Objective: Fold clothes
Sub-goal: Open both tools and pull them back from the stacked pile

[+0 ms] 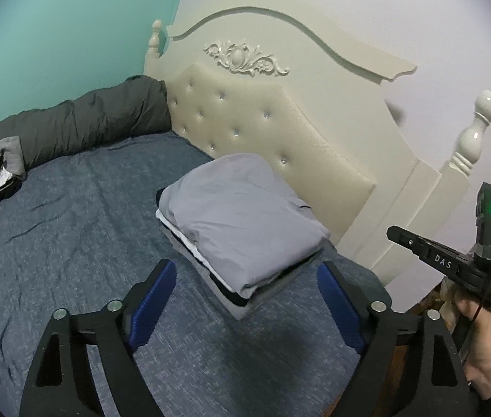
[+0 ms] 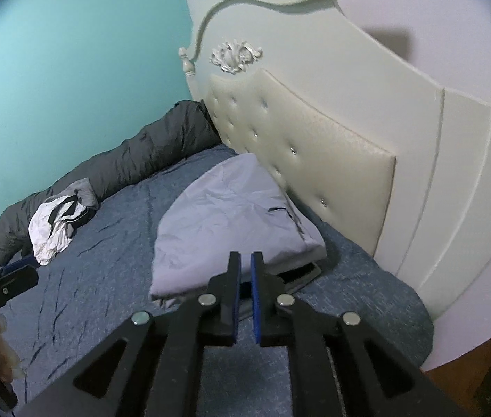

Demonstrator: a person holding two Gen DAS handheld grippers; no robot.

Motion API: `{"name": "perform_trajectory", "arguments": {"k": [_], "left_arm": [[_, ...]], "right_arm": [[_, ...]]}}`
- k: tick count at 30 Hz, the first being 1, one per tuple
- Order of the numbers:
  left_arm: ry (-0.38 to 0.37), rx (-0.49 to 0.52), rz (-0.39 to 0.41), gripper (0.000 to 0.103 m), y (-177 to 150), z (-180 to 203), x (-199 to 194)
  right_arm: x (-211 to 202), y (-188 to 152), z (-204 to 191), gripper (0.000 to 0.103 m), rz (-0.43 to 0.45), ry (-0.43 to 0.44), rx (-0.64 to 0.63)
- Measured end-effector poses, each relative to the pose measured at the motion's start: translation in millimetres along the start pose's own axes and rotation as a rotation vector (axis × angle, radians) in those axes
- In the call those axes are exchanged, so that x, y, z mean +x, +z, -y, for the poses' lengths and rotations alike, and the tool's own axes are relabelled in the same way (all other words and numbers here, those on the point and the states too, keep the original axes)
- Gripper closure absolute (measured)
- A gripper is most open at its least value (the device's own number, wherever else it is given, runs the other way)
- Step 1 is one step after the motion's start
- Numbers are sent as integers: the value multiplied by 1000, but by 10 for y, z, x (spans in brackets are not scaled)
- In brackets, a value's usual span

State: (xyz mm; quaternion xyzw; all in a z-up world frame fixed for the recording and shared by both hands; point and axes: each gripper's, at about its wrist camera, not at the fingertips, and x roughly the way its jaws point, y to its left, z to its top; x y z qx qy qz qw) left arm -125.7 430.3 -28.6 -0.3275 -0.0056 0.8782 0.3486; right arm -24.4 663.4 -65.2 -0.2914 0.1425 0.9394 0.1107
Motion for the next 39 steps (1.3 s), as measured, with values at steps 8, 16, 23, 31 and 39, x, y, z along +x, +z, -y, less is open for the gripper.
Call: {"name": "perform_trajectory", "arguments": {"k": [8, 16, 23, 31, 39], "left_arm": [[-14, 19, 23, 4, -106, 146, -306], [-17, 37, 38, 0, -223, 240, -558], [-10, 43, 50, 0, -335, 275, -751], [-5, 59, 58, 0, -467, 317, -955], [-9, 74, 67, 0, -584, 386, -1158]], "right_arm": [[-396, -176, -178, 86, 13, -1, 10], [-732, -299, -236, 65, 34, -41, 28], [-1016, -452, -326, 46, 47, -63, 43], [-1290, -639, -401, 32, 56, -99, 54], [-1517, -775, -472, 23, 81, -130, 64]]}}
